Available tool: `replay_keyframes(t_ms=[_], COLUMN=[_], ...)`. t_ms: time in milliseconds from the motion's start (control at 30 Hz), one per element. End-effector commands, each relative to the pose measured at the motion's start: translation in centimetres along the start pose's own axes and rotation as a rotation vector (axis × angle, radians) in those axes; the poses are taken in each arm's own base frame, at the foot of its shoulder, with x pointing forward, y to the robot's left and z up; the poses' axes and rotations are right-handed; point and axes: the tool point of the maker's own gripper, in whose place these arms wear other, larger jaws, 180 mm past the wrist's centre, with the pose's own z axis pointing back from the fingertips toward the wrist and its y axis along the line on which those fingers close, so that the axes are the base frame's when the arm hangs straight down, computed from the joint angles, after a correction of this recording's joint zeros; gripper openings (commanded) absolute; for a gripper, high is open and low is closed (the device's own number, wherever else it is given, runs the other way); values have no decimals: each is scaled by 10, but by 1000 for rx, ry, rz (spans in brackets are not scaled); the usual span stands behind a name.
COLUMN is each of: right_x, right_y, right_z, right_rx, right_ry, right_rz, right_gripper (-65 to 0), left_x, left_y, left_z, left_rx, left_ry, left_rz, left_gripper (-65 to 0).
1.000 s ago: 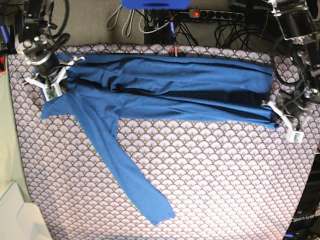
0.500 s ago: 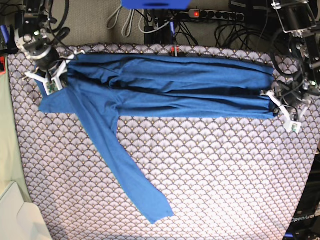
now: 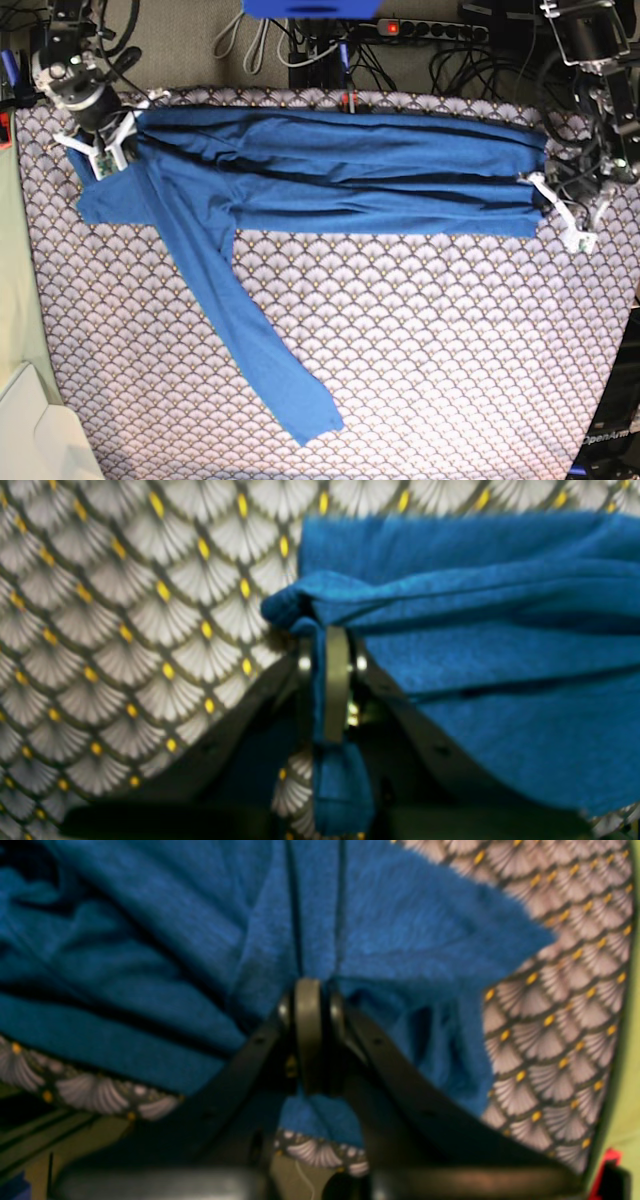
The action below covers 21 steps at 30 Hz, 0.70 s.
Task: Fold the T-shirt properly
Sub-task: 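Hold the folded edges and smooth them flat with both grippers, then release the fabric and lift both grippers off the shirt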
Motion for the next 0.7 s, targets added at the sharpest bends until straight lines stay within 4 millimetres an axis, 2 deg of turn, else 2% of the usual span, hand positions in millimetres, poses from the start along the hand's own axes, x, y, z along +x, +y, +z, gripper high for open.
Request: replay_keyframes(t_ms=[0, 133, 333, 500, 567, 667], right_x=[7, 8, 7, 0, -1, -4], right_y=[-5, -2, 5, 7, 7, 7], right_z=[3, 2, 3, 5, 5, 5], right_rx=[-12, -2, 42, 48, 49, 51], right_ry=[-29, -30, -27, -10, -8, -2], right_rz=[9, 13, 39, 42, 42, 38], right_gripper=[-633, -633, -633, -633, -633, -633], left_x=[16, 19, 41, 45, 55, 46], left_y=[7, 6, 4, 0, -9, -22], left_z=[6, 6, 6, 5, 1, -12], left_rx=[14, 12, 10, 3, -16, -52], left_ry=[-43, -58, -139, -154, -162, -115], left_rz=[-11, -9, -11, -6, -27, -50], left_gripper=[-645, -645, -645, -645, -645, -645])
